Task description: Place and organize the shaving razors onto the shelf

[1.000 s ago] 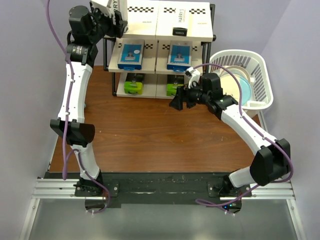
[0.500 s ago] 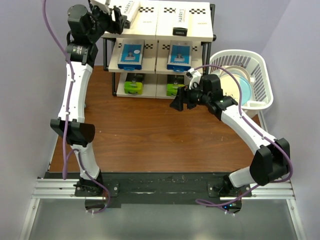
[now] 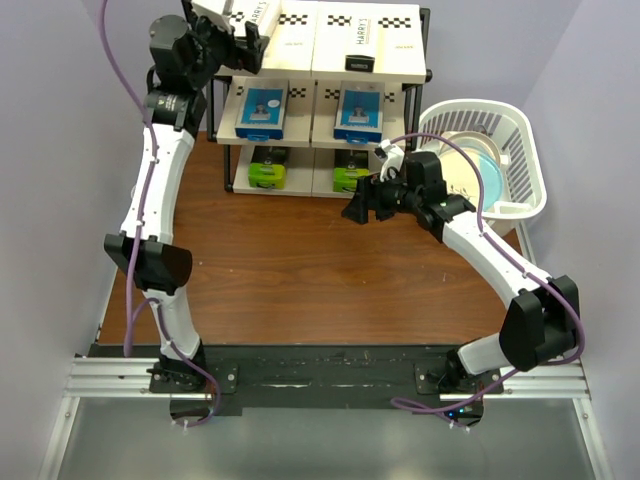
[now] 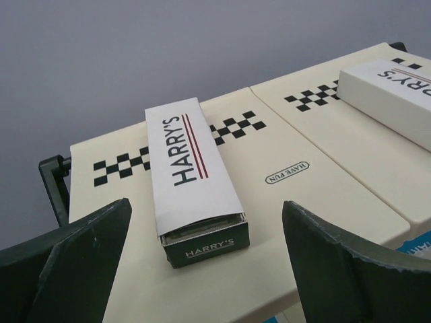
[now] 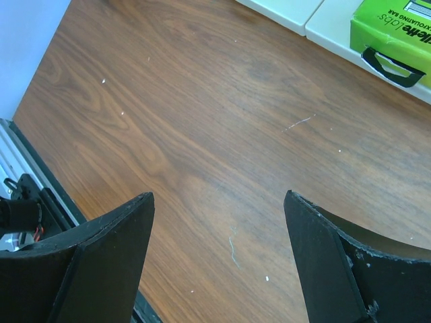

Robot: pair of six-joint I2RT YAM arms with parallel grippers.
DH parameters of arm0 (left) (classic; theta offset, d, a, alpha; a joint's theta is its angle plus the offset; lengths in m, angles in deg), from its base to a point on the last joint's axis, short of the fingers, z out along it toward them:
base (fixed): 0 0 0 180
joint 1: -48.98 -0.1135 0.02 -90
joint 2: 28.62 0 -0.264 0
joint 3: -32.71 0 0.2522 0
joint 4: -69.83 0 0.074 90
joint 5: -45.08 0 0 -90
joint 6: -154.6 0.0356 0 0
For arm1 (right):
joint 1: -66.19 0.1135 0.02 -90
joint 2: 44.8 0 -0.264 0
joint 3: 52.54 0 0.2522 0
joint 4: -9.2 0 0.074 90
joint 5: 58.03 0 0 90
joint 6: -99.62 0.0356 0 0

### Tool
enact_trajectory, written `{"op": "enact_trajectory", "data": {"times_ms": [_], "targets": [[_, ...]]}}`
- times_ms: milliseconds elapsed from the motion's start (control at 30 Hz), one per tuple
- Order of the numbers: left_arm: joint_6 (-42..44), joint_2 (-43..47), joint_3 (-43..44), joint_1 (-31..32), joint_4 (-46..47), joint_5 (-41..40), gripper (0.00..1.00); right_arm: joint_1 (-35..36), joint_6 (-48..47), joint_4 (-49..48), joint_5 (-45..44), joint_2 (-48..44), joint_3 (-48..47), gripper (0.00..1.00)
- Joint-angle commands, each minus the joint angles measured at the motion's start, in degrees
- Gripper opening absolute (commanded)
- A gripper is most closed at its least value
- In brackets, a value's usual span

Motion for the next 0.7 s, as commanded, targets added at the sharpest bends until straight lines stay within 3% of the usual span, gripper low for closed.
{"op": "enact_trajectory", "data": {"times_ms": [0, 133, 300, 600, 667], "targets": [[0.75, 0.98, -1.03, 0.43, 2.35, -3.57, 1.00, -0.44, 0.56, -2.44, -0.29, -1.27, 0.21, 0.82], [-0.04, -0.42, -0.59, 0.43, 2.96, -4.28, 0.98, -0.62, 0.57, -2.53, -0.38, -1.09, 0.30, 0.82], [-1.27, -1.57, -0.06, 0.43, 3.41, -5.33, 0.85, -0.88, 0.65, -2.70, -0.55, -0.83, 0.39, 0.82], [-1.62, -3.50, 0.29, 0.52, 3.93, -4.98, 0.84, -1.32, 0.83, -3.06, -0.38, 0.58, -0.40, 0.82], [-1.71, -3.68, 0.38, 0.52, 4.19, -4.98, 0.80, -1.32, 0.92, -3.32, -0.38, 1.01, -0.58, 0.82]]}}
